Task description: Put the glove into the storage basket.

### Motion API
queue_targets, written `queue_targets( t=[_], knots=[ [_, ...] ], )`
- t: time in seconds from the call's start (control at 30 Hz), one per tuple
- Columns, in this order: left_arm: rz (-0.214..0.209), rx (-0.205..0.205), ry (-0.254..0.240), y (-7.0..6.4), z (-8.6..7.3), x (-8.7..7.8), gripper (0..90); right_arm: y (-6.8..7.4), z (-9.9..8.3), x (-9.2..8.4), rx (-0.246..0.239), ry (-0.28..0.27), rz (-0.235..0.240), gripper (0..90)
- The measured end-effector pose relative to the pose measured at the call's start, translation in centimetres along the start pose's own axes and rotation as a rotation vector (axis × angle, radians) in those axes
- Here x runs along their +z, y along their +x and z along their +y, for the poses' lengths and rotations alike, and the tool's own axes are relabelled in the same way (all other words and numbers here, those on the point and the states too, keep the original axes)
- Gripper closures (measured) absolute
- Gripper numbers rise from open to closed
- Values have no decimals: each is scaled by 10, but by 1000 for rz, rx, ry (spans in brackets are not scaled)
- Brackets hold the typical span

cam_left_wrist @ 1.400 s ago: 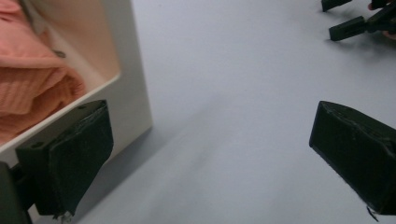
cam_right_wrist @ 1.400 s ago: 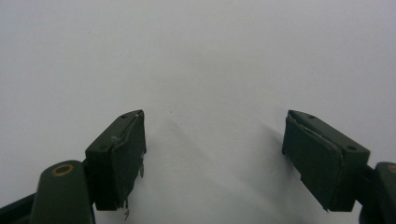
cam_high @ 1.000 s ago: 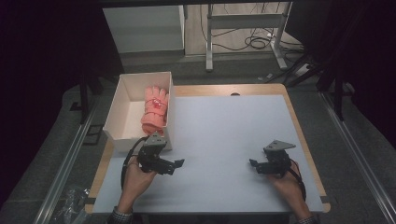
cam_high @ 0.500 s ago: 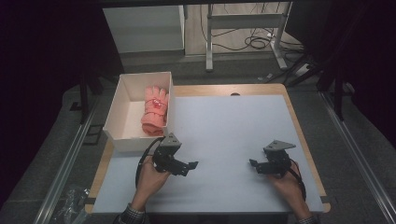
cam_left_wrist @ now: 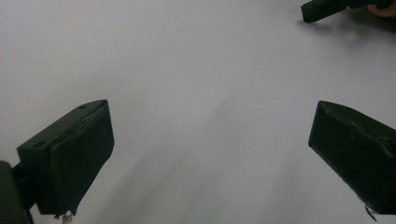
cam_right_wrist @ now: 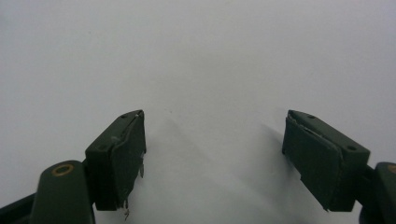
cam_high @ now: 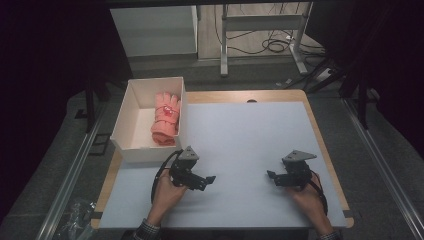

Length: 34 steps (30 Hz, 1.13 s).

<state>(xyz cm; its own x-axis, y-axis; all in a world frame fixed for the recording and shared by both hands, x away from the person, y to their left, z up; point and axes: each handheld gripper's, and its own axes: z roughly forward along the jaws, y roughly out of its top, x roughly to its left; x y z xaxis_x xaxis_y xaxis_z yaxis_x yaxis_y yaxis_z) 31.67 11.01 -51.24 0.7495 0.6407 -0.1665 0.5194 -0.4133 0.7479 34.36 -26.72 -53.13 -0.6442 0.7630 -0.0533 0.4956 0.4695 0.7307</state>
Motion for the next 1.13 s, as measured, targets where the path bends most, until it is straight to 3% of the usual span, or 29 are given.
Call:
queue_targets(
  t=[0.63, 0.77, 0.97, 1.13],
  knots=[
    [5, 1, 46, 4, -14, 20, 9, 0, 0, 0, 0, 0, 0, 216],
    [22, 12, 74, 3, -17, 27, 8, 0, 0, 0, 0, 0, 0, 217],
    [95, 93, 105, -6, -19, 34, 0, 0, 0, 0, 0, 0, 1, 217],
    [97, 100, 103, -7, -19, 34, 0, 0, 0, 0, -1, 2, -1, 216]
  ],
)
